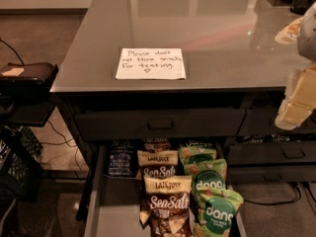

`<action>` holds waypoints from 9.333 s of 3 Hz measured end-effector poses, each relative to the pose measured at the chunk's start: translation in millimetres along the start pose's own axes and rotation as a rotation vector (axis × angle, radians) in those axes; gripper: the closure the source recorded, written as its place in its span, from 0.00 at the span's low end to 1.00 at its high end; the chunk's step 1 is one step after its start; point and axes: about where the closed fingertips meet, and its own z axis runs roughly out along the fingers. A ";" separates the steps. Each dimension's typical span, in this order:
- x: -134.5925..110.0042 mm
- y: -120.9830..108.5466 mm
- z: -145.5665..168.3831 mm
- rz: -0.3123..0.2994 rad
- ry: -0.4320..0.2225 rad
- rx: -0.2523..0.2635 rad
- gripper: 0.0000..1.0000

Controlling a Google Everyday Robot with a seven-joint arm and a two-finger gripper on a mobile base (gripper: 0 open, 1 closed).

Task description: Pick blue chip bag from middle drawer and place on counter

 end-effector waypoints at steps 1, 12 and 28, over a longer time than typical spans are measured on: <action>0.0 0.1 0.1 0.000 0.000 0.000 0.00; -136.6 122.4 383.7 -0.054 -0.311 -0.135 0.00; -273.8 95.3 675.0 -0.206 -0.417 0.087 0.30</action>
Offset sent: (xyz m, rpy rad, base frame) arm -0.0016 0.0163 -0.0373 0.1164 0.0436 0.0433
